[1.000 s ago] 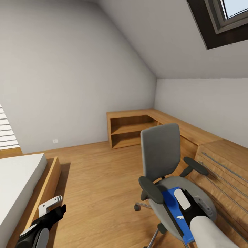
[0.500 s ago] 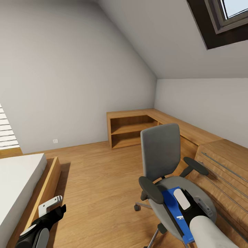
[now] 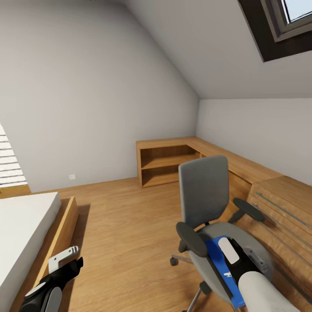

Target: In the bedroom, organize the workspace by keeping the computer under the desk, ensuring the monitor is on the desk, placing the keyboard on the desk next to the monitor, placing the mouse on the desk next to the keyboard, moving the folder from the swivel chair onto the desk next to the mouse, stacking the notebook on top of the folder with the pen on top of the notebook, and positioning the swivel chair next to the desk.

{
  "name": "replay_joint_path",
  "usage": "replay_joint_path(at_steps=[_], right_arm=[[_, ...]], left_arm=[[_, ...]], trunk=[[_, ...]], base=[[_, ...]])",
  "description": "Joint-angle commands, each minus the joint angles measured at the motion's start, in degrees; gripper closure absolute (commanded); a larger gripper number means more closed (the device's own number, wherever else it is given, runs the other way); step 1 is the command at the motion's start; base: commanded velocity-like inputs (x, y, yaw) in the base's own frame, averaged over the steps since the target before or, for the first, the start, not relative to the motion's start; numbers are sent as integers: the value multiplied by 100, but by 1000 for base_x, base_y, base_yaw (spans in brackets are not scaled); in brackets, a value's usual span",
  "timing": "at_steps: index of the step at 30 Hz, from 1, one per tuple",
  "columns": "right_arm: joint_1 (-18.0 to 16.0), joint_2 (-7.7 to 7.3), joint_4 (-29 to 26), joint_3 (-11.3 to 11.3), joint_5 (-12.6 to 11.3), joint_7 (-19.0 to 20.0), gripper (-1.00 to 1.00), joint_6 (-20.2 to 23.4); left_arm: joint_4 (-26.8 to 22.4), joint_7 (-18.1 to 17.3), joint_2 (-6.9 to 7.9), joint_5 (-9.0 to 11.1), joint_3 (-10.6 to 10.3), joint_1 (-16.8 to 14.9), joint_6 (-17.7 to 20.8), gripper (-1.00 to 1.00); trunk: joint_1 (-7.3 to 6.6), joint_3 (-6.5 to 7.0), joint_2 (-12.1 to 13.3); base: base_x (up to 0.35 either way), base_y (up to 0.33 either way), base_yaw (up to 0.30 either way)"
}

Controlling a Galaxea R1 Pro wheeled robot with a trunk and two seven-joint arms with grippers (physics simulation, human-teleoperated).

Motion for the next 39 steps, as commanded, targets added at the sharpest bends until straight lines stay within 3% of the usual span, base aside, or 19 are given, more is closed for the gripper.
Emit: replay_joint_path(at_steps=[1, 23, 32, 39], right_arm=[[-1, -2, -11, -1, -15, -24, -100, 35], [-1, -9, -11, -1, -11, -16, -100, 41], [-1, -9, -19, -1, -8, -15, -100, 41], [-1, -9, -66, -1, -11, -18, -100, 41]], left_arm=[[-6, 43, -3, 60, 3, -7, 19, -100], [-7, 43, -3, 60, -8, -6, 19, -100], [-9, 43, -3, 60, -29, -6, 19, -100], [-9, 43, -3, 60, -31, -6, 19, -100]], trunk=[[0, -6, -3], [0, -6, -3], [197, -168, -364], [197, -168, -364]], base=[[0, 0, 200], [0, 0, 57], [0, 0, 0], [0, 0, 0]])
